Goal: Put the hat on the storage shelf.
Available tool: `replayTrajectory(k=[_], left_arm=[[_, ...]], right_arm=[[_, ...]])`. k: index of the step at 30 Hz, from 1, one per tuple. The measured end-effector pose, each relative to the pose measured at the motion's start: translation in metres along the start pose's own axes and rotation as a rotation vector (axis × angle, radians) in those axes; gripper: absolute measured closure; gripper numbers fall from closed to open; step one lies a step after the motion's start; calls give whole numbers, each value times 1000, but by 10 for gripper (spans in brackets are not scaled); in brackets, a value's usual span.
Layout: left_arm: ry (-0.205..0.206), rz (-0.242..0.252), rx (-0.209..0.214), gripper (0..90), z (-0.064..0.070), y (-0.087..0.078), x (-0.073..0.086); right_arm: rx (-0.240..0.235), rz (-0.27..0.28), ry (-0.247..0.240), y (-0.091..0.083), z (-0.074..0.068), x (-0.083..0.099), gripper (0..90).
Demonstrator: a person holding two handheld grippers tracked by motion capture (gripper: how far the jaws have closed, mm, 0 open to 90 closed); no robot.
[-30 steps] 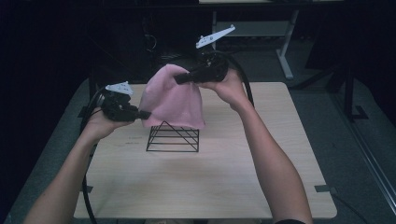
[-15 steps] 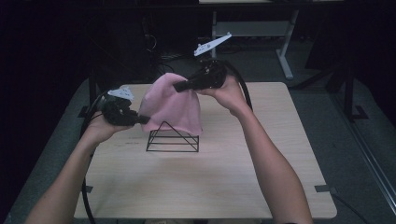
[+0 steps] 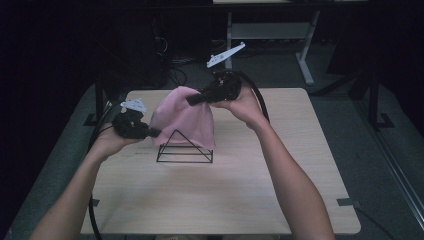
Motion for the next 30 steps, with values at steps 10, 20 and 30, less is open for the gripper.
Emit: replayTrajectory(k=[10, 20, 30], left_arm=[[10, -41, 3, 800, -2, 12, 12], [30, -100, -8, 794, -4, 24, 22], [36, -117, -9, 795, -5, 34, 30]], right_arm=[[-26, -27, 9, 14, -1, 9, 740], [-45, -58, 18, 27, -1, 19, 742], [-70, -62, 33, 36, -1, 31, 738]])
Point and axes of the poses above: each handheld gripper's, and its own axes: y roughly forward along the jaws, x roughly out of its underside, z roughly to its right, the point moved 10 cm from there along y, roughly forward along the jaws, and after that the axes turned 14 degrees about -z, right-handed, at the moved point
